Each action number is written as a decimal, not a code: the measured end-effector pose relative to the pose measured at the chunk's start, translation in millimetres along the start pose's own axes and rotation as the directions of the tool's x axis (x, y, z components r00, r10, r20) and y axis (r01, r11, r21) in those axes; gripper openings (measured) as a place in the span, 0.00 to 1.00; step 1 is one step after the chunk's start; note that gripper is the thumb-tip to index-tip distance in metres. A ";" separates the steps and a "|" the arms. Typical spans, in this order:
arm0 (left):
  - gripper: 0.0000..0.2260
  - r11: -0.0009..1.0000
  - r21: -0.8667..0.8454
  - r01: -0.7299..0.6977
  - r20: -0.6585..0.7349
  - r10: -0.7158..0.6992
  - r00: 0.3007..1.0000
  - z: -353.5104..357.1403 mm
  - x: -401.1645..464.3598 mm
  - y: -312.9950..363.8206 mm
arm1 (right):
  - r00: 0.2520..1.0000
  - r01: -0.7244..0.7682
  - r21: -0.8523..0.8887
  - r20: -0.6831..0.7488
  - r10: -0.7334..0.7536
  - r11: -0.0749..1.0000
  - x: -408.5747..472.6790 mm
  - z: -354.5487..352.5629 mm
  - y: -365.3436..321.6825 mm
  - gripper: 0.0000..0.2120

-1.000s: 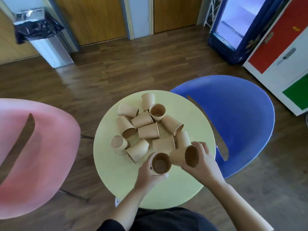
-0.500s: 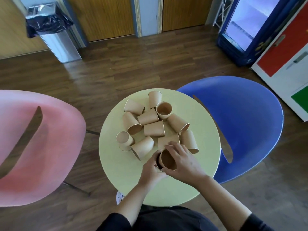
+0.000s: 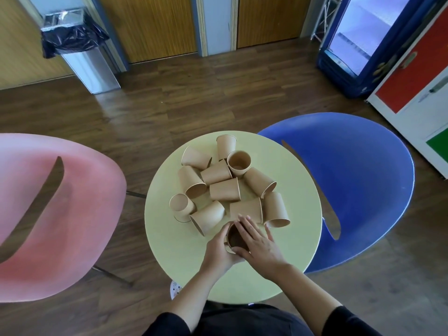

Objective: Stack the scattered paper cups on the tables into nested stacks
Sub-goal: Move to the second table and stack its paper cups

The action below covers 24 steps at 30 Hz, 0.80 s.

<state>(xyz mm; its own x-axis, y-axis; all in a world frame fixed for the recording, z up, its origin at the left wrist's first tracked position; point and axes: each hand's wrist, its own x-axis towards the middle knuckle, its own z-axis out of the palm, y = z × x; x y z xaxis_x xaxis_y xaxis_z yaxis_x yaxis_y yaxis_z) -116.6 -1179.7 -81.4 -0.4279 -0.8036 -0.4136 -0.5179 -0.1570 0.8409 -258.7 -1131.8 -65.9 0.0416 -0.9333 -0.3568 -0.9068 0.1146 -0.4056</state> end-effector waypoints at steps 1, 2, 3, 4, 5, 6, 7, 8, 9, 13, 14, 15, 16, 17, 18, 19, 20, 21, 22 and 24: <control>0.35 1.000 0.006 0.001 0.001 -0.001 1.000 -0.4 -0.1 0.4 | 1.000 0.001 0.001 0.000 -0.001 1.000 0.1 0.3 0.6 0.39; 0.35 1.000 0.009 0.003 0.001 -0.003 1.000 -0.8 -0.2 1.1 | 1.000 0.002 0.003 0.000 -0.002 1.000 0.0 -0.1 0.8 0.39; 0.35 1.000 0.013 0.003 0.000 -0.003 1.000 -1.1 0.0 2.0 | 1.000 0.003 0.011 0.000 -0.003 1.000 0.2 -0.3 0.9 0.39; 0.35 1.000 0.019 0.000 -0.002 0.000 1.000 -1.4 -0.3 2.6 | 1.000 0.006 0.022 -0.003 -0.006 1.000 0.4 -0.6 0.6 0.39; 0.34 1.000 0.028 -0.006 -0.002 0.006 1.000 -1.7 -0.5 3.3 | 1.000 0.007 0.031 -0.007 -0.007 0.999 0.3 -1.1 -0.4 0.40; 0.34 0.999 0.036 -0.015 -0.001 0.015 1.000 -2.1 -1.0 4.3 | 1.000 0.007 0.035 -0.008 -0.007 0.999 0.2 -1.5 -1.3 0.40; 0.34 0.999 0.046 -0.020 0.003 0.020 1.000 -2.7 -1.7 5.0 | 1.000 0.008 0.038 -0.009 -0.007 0.999 -0.4 -2.2 -2.4 0.41; 0.33 0.998 0.049 -0.027 0.008 0.027 1.000 -3.4 -2.3 5.6 | 1.000 0.010 0.046 -0.010 -0.010 0.999 -0.6 -3.1 -3.3 0.42; 0.33 0.998 0.049 -0.033 0.012 0.032 0.999 -4.3 -2.9 5.3 | 1.000 0.017 0.056 -0.008 -0.017 0.998 -0.7 -4.3 -4.1 0.42; 0.30 0.998 0.042 -0.038 0.001 0.038 0.999 -13.7 -7.4 -0.7 | 0.999 0.048 0.134 0.011 -0.050 0.990 3.3 -12.6 -7.2 0.43; 0.30 0.999 0.044 -0.031 -0.001 0.031 1.000 -17.3 -9.2 -2.4 | 0.999 0.050 0.151 0.009 -0.052 0.987 6.1 -14.9 -8.1 0.43; 0.29 0.998 0.051 -0.027 -0.006 0.028 1.000 -22.0 -11.0 -4.3 | 0.999 0.053 0.161 0.003 -0.054 0.986 10.4 -17.4 -10.2 0.42; 0.28 0.998 0.056 -0.027 -0.012 0.028 1.000 -27.3 -13.1 -6.6 | 0.998 0.056 0.165 -0.003 -0.056 0.985 15.7 -19.8 -13.4 0.40; 0.29 0.998 0.065 -0.024 -0.018 0.026 1.000 -32.4 -15.2 -9.3 | 0.998 0.060 0.158 -0.008 -0.059 0.986 21.5 -22.4 -17.7 0.38; 0.29 0.997 0.072 -0.021 -0.026 0.023 0.999 -37.2 -17.9 -12.1 | 0.998 0.062 0.145 -0.009 -0.062 0.987 27.7 -24.3 -21.7 0.33; 0.30 0.997 0.080 -0.014 -0.037 0.017 0.999 -41.9 -20.4 -15.9 | 0.998 0.070 0.127 -0.013 -0.069 0.989 35.2 -26.1 -26.4 0.29; 0.30 0.996 0.084 -0.006 -0.051 0.011 0.999 -46.7 -23.5 -19.8 | 0.997 0.083 0.109 -0.018 -0.081 0.991 42.9 -28.2 -32.2 0.26; 0.31 0.996 0.088 0.003 -0.067 0.003 0.998 -50.9 -25.9 -24.3 | 0.995 0.095 0.087 -0.018 -0.094 0.992 51.0 -29.5 -37.8 0.27; 0.32 0.996 0.092 0.011 -0.083 -0.003 0.997 -55.8 -28.6 -28.9 | 0.994 0.107 0.063 -0.008 -0.107 0.992 59.2 -30.9 -44.2 0.28; 0.33 0.995 0.102 0.021 -0.098 -0.011 0.995 -64.4 -33.3 -37.3 | 0.991 0.125 0.017 0.038 -0.126 0.992 73.6 -33.0 -55.3 0.32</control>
<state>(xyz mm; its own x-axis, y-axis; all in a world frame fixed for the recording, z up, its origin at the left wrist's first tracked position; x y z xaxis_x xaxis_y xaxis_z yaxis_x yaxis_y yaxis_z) -35.2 -1184.1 -76.5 -0.3478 -0.8543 -0.3863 -0.5995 -0.1142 0.7922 -219.3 -1218.0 -42.0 0.1711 -0.9266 -0.3348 -0.8874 0.0027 -0.4611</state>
